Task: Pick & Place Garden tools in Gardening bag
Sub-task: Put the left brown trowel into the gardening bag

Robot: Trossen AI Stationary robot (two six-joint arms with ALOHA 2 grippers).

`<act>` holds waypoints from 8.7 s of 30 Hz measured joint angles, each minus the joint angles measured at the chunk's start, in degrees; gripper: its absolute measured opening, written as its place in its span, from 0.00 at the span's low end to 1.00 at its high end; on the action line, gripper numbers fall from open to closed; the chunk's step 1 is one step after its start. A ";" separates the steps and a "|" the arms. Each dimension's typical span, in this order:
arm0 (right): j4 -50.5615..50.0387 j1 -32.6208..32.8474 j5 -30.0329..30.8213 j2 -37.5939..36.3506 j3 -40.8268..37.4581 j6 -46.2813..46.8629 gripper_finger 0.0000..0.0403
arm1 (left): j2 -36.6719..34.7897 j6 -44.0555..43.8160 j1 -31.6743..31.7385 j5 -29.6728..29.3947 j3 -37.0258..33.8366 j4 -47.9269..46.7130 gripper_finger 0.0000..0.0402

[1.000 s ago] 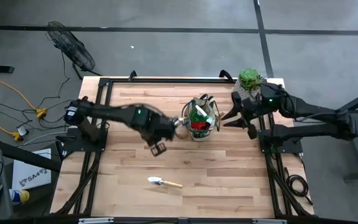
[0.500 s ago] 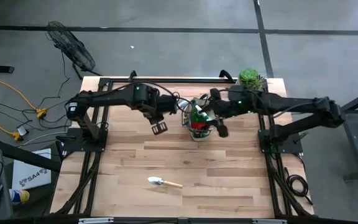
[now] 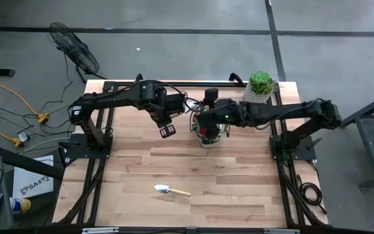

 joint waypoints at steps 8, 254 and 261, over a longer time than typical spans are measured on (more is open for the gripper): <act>6.49 -0.92 5.33 5.39 0.00 -7.90 0.57 | 0.00 0.88 0.00 1.13 -0.02 0.03 0.16; 10.81 -4.30 17.62 -10.00 -0.07 24.30 0.37 | 0.72 7.49 20.24 16.48 11.04 72.18 0.17; 4.45 -2.01 17.53 -10.79 -0.07 31.50 0.50 | 0.06 16.93 22.14 17.43 11.02 64.17 0.17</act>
